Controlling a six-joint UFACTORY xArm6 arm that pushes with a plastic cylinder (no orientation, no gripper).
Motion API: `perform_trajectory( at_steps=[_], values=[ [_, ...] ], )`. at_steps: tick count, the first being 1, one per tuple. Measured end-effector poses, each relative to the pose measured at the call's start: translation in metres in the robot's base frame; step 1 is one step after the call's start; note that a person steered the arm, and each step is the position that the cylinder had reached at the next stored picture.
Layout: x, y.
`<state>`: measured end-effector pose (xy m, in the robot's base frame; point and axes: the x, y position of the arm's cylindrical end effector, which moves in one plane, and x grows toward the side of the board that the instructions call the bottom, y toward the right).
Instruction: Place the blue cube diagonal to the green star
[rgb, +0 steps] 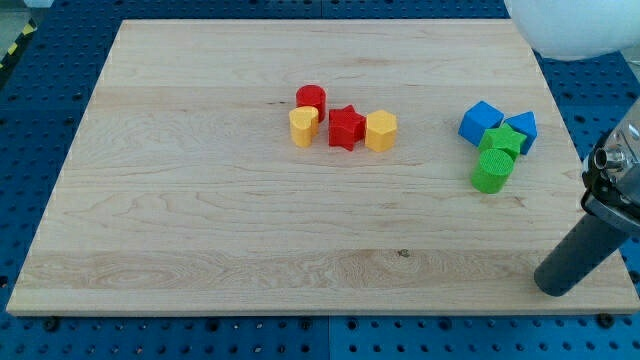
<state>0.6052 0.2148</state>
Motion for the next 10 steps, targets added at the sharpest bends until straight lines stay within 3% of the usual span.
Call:
perform_trajectory(
  at_steps=[1,5,8,10],
  values=[
    [0.000,0.000],
    [-0.133,0.012],
    [-0.152,0.022],
    [-0.176,-0.015]
  ],
)
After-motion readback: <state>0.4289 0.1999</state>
